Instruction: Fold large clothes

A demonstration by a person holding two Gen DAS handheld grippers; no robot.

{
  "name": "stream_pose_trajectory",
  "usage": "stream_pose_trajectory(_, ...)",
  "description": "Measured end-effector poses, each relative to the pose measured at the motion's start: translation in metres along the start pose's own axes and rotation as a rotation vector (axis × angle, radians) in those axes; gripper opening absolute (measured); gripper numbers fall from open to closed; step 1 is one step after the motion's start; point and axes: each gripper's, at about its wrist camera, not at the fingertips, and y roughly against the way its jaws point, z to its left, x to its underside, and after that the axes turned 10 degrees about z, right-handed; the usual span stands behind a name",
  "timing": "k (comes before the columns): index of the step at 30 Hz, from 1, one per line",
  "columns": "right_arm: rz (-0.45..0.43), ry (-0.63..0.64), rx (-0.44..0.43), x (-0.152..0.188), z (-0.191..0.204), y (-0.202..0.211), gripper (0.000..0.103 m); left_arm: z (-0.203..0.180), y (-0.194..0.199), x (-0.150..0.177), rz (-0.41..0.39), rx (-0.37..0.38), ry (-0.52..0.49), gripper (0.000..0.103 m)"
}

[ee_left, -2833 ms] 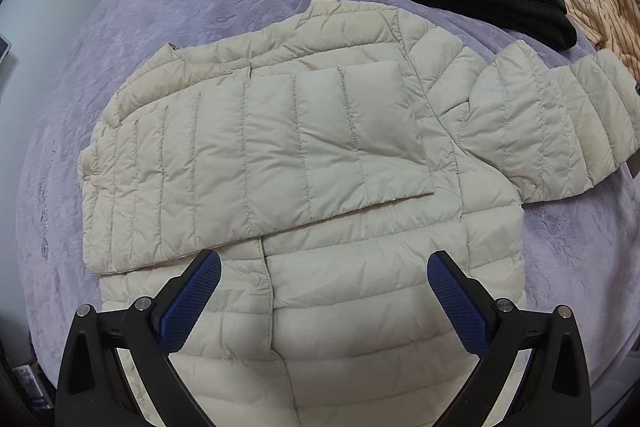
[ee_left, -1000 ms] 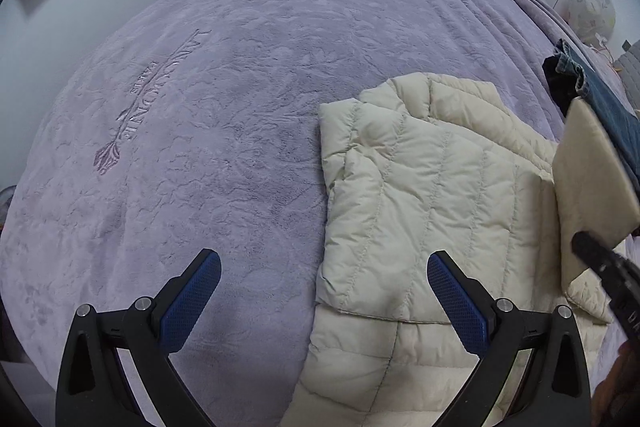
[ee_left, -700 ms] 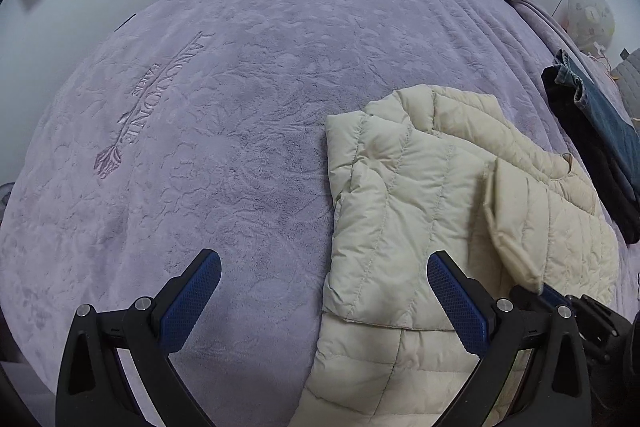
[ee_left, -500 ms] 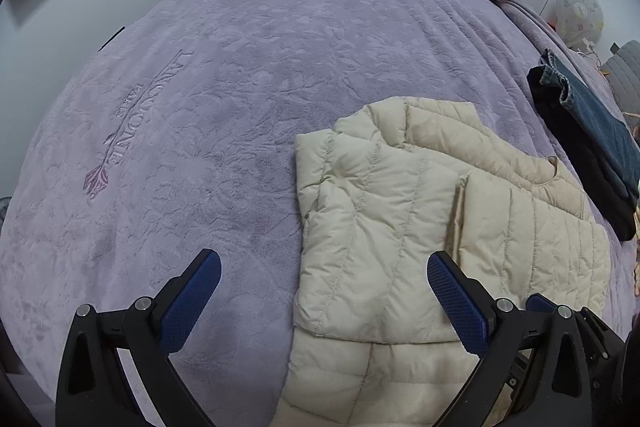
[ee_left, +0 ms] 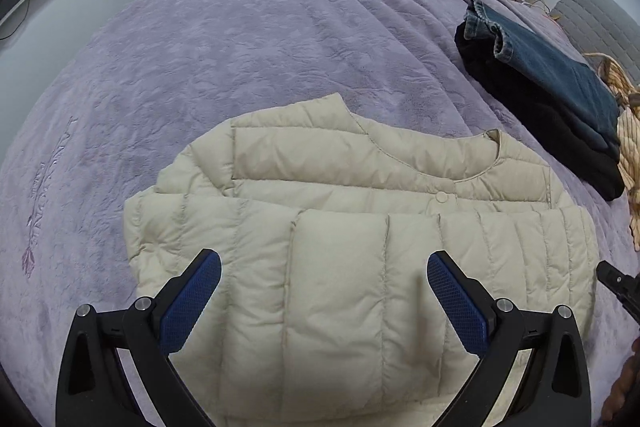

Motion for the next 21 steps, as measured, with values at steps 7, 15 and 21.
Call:
stream_pose_trajectory(7, 0.102, 0.09, -0.057, -0.004, 0.011, -0.043, 0.016, 0.026, -0.03, 0.024, 0.082, -0.093, 0.026, 0.103)
stream_pose_trajectory(15, 0.128, 0.148, -0.042, 0.006, 0.022, -0.069, 0.012, 0.04, -0.04, 0.04, 0.076, -0.105, 0.031, 0.103)
stream_pose_trajectory(21, 0.113, 0.142, 0.001, -0.001, 0.002, -0.069, 0.011, 0.034, -0.048, 0.034, 0.071, -0.095, 0.03, 0.103)
